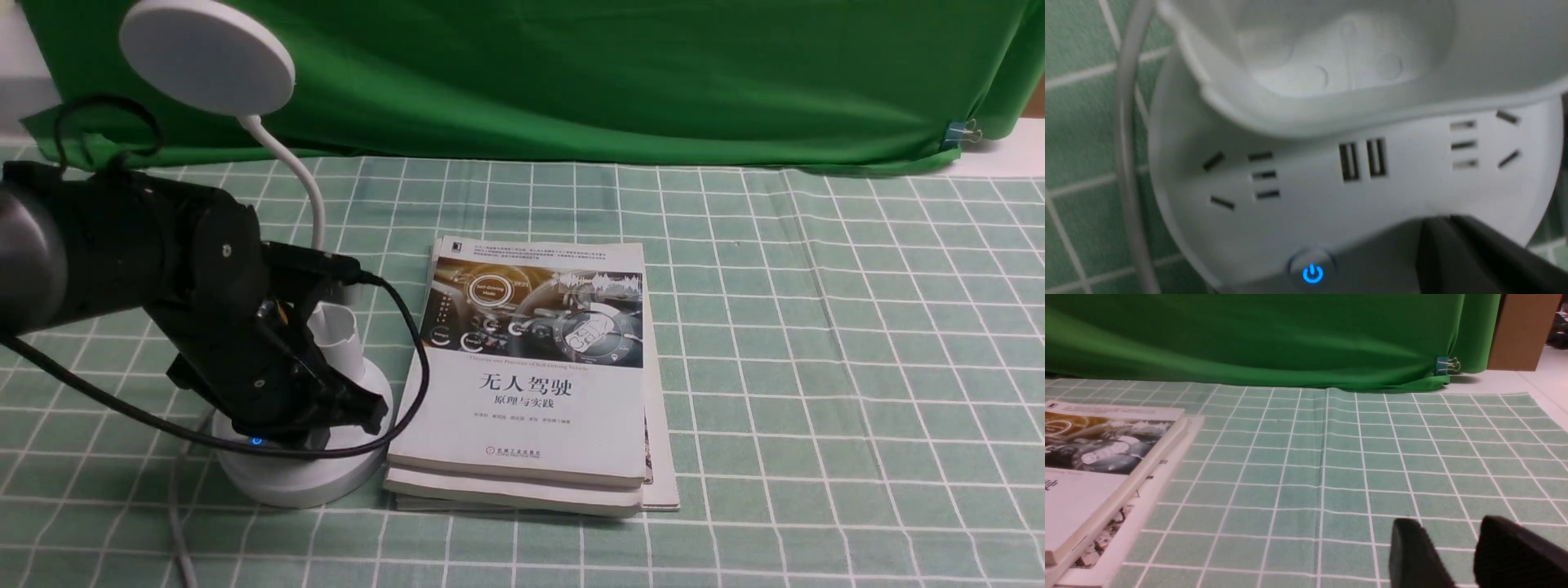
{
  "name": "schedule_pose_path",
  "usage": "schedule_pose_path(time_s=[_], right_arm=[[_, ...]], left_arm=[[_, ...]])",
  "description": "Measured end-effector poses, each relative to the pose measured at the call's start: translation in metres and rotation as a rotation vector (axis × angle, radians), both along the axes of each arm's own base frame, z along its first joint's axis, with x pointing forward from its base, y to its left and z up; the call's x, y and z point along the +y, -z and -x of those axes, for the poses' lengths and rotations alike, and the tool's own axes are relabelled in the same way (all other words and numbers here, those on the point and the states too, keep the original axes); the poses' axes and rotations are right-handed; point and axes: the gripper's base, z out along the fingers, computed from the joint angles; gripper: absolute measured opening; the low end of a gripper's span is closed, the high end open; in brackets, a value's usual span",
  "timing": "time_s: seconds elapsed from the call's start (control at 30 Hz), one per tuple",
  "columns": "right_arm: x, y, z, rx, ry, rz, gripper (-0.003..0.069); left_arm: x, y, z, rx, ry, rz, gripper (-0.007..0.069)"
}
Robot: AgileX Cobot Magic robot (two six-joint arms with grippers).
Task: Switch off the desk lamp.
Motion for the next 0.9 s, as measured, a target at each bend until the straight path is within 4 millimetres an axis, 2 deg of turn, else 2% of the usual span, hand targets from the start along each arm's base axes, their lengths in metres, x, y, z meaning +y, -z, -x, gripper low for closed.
schedule_pose_path(time_s=[0.17, 0.3, 0.33, 0.43, 0.47, 0.57, 0.6, 0.7, 0.77, 0.8, 0.83, 0.87, 0.9], right_arm=[[0.000, 0.000, 0.000, 0.000, 0.000, 0.000, 0.0242], [0.000, 0.000, 0.000, 0.000, 0.000, 0.000, 0.0242], [0.000, 0.000, 0.000, 0.000, 0.000, 0.000, 0.0242], [0.000, 0.000, 0.000, 0.000, 0.000, 0.000, 0.0242], [0.000, 0.000, 0.000, 0.000, 0.000, 0.000, 0.0242], [0.000, 0.000, 0.000, 0.000, 0.000, 0.000, 0.0242], [0.000, 0.000, 0.000, 0.000, 0.000, 0.000, 0.0242], [0.000, 0.000, 0.000, 0.000, 0.000, 0.000, 0.0242], [0.000, 0.000, 0.000, 0.000, 0.000, 0.000, 0.0242], [0.000, 0.000, 0.000, 0.000, 0.000, 0.000, 0.0242], [0.000, 0.000, 0.000, 0.000, 0.000, 0.000, 0.0242], [0.000, 0.000, 0.000, 0.000, 0.000, 0.000, 0.0242], [0.000, 0.000, 0.000, 0.000, 0.000, 0.000, 0.0242]], left_arm=[[0.001, -0.005, 0.002, -0.002, 0.001, 0.001, 0.0001], [0.003, -0.029, 0.010, -0.068, 0.000, 0.025, 0.0001], [0.004, -0.041, 0.015, -0.105, -0.002, 0.039, 0.0001], [0.007, -0.060, 0.028, -0.176, -0.006, 0.065, 0.0001], [0.010, -0.071, 0.037, -0.226, -0.009, 0.084, 0.0001], [0.017, -0.086, 0.058, -0.336, -0.014, 0.115, 0.0001], [0.023, -0.094, 0.076, -0.423, -0.018, 0.139, 0.0001], [0.033, -0.108, 0.109, -0.589, -0.032, 0.197, 0.0001], [0.040, -0.109, 0.133, -0.700, -0.050, 0.247, 0.0001], [0.045, -0.111, 0.151, -0.787, -0.062, 0.284, 0.0001], [0.047, -0.108, 0.156, -0.808, -0.069, 0.296, 0.0001], [0.054, -0.103, 0.178, -0.902, -0.078, 0.329, 0.0001], [0.056, -0.104, 0.184, -0.942, -0.082, 0.344, 0.0001]])
